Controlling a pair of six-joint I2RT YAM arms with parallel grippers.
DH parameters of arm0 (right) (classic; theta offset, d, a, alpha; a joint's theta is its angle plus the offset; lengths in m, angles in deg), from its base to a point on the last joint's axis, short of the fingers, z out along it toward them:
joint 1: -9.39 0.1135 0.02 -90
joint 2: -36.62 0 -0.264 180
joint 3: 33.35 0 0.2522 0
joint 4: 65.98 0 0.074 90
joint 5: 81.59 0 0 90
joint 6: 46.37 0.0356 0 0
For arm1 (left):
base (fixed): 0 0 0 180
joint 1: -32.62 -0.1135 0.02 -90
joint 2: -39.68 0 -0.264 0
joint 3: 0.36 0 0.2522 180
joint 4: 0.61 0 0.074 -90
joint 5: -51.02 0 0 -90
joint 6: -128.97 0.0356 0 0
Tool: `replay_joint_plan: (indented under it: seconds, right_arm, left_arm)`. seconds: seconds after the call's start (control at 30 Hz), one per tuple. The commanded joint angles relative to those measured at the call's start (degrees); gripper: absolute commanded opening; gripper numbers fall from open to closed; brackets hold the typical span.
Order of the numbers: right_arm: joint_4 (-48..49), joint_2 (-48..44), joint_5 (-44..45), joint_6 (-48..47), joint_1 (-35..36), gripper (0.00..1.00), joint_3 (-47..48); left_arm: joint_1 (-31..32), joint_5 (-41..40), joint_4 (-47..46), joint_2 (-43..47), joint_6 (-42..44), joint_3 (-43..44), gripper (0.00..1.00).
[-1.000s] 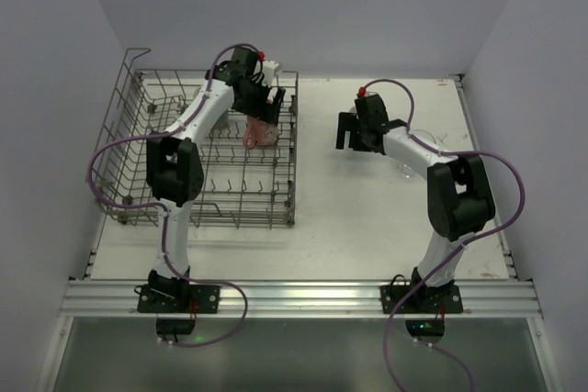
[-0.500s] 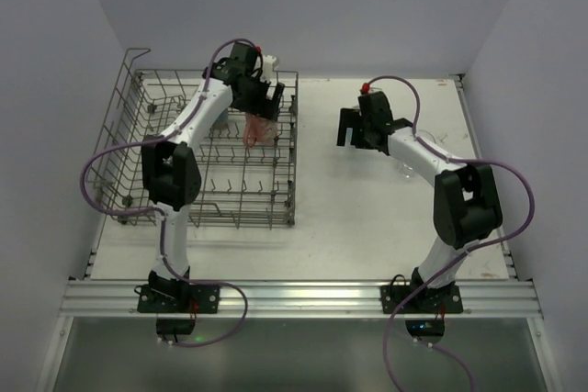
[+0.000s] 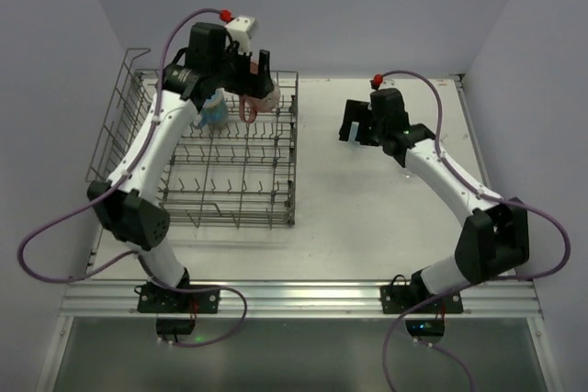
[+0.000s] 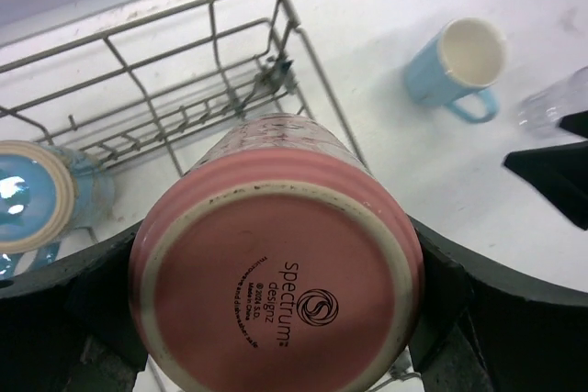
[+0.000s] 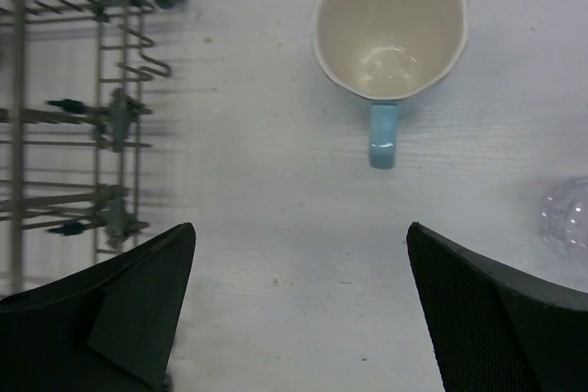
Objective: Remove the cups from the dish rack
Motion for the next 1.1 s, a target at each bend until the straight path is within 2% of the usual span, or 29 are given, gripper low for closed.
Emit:
replay_joint_plan:
  seconds: [0.0, 0.03, 0.07, 0.13, 0.17, 0.2, 0.33, 0.43, 0.47, 0.57, 0.83, 0.87, 1.07]
  right_arm:
    - [3.46, -6.61, -7.50, 4.64, 0.39, 0.99, -2.31]
    - [5.13, -8.71, -13.01, 5.62, 0.39, 0.99, -3.19]
    - [9.50, -9.60, -16.02, 7.89, 0.47, 0.99, -5.29]
    - [13.91, -10.93, -21.56, 10.36, 0.39, 0.99, -7.24]
    - [18.55, -11.80, -26.81, 11.76, 0.39, 0.99, -8.20]
    - [21.12, -11.98, -29.73, 14.82, 0.39, 0.99, -10.30]
    - [37.19, -12.16, -39.41, 24.94, 0.39, 0.99, -15.76]
    - [59.11, -10.15, -45.31, 35.13, 0.39, 0.99, -20.68]
    - [63.55, -8.66, -46.10, 40.29, 0.47, 0.99, -22.87]
    - [79.69, -6.02, -47.87, 48.31, 1.17, 0.99, -26.13]
    - [100.22, -1.10, -45.59, 52.03, 5.39, 0.97, -29.57]
    - [105.64, -0.31, -45.41, 53.34, 6.27, 0.96, -29.57]
    - [113.42, 3.21, -44.35, 53.53, 8.82, 0.89, -27.82]
  left_arm:
    - [0.53, 7.11, -18.93, 13.53, -6.93, -8.34, 0.00]
    - [0.45, 8.42, -22.13, 15.49, -8.43, -11.42, 0.00]
    - [0.45, 11.05, -28.08, 18.99, -11.84, -16.93, 0.00]
    - [0.45, 13.70, -34.96, 22.26, -15.98, -22.41, 0.00]
    - [0.45, 16.06, -39.17, 24.10, -20.79, -25.39, 0.00]
    - [0.45, 16.95, -48.78, 27.34, -23.53, -31.51, 0.00]
    - [0.45, 18.98, -69.14, 33.34, -34.96, -44.30, 0.00]
    - [0.45, 18.81, -86.10, 36.07, -46.36, -53.50, 0.00]
    - [0.45, 18.29, -94.41, 36.34, -48.50, -55.72, 0.00]
    - [0.45, 14.78, -104.91, 37.56, -54.05, -62.68, 0.00]
    - [0.53, 7.13, -119.97, 40.21, -57.74, -72.70, 0.00]
    - [0.53, 6.86, -122.33, 39.86, -58.36, -73.75, 0.00]
    - [0.53, 4.13, -123.76, 39.59, -60.30, -75.61, 0.00]
